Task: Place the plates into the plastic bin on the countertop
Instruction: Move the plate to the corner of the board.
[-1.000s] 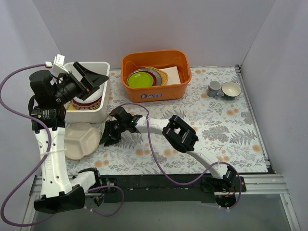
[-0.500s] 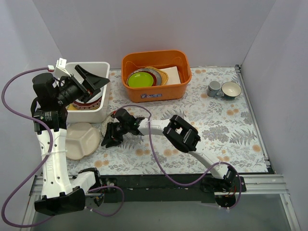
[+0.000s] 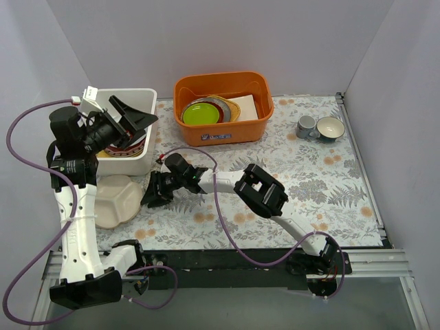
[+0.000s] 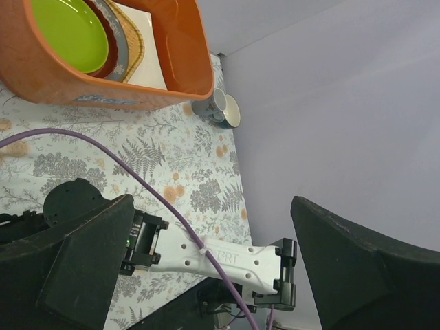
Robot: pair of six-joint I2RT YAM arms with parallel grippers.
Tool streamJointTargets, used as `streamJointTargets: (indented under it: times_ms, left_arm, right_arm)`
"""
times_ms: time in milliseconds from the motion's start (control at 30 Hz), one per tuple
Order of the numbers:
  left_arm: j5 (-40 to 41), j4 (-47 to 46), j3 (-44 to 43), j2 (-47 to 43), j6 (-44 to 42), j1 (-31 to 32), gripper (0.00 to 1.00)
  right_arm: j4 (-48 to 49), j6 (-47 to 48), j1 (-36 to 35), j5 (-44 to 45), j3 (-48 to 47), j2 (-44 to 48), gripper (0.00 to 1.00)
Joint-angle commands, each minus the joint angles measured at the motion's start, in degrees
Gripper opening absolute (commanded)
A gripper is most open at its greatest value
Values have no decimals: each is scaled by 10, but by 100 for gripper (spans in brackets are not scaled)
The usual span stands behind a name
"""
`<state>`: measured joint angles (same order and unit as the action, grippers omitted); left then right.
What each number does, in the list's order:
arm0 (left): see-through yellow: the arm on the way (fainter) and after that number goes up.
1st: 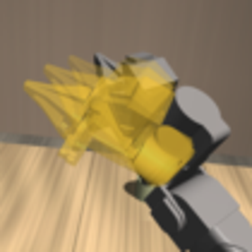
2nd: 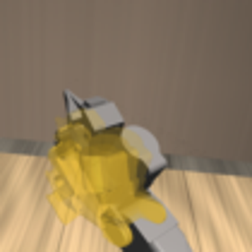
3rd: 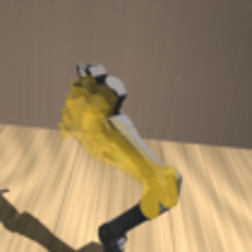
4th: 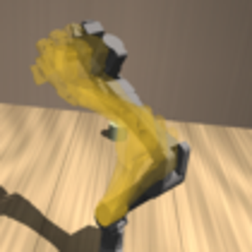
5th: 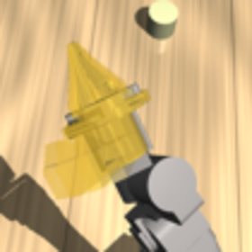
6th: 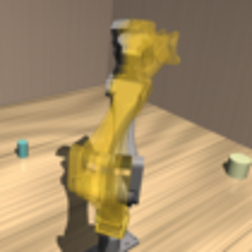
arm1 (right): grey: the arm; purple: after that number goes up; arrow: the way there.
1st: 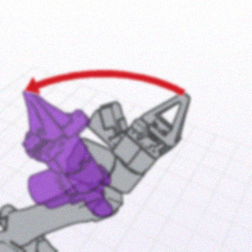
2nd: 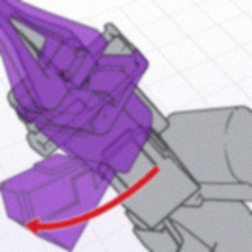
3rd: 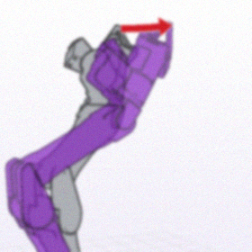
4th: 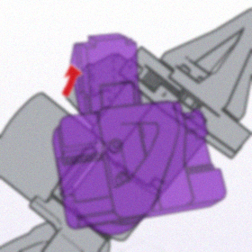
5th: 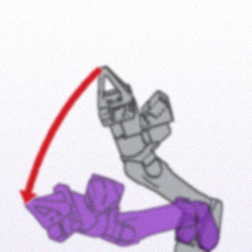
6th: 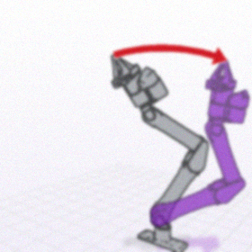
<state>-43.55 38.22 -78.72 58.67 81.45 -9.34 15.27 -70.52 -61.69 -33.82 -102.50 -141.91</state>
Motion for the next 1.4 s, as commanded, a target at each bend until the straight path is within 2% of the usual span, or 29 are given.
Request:
streamJointTargets:
  times_ms: [0,233,300,367,500,667,833,1367]
  left_arm:
    - [-15,-7,2,-15,0,1,98]
    - [-16,-8,8,-16,-2,1,98]
    - [-17,-10,11,-18,-1,2,98]
    - [-17,-10,14,-18,-2,2,98]
    - [-17,-10,16,-20,-3,1,98]
    - [-16,-14,23,-22,-1,1,98]
    - [-17,-16,26,-22,-1,1,98]
    - [-19,-14,32,-22,1,1,98]
  right_arm:
    - [-1,-3,-4,-3,-61,4,52]
    - [-95,-3,-5,8,-165,-53,51]
    - [-152,12,-8,8,-222,-79,50]
    - [-196,24,-9,14,-232,-80,50]
    - [-187,44,-7,34,-138,-33,50]
    - [-165,57,-4,29,-102,0,50]
    - [-189,66,0,34,-113,1,50]
    - [-181,22,0,34,-171,-60,50]
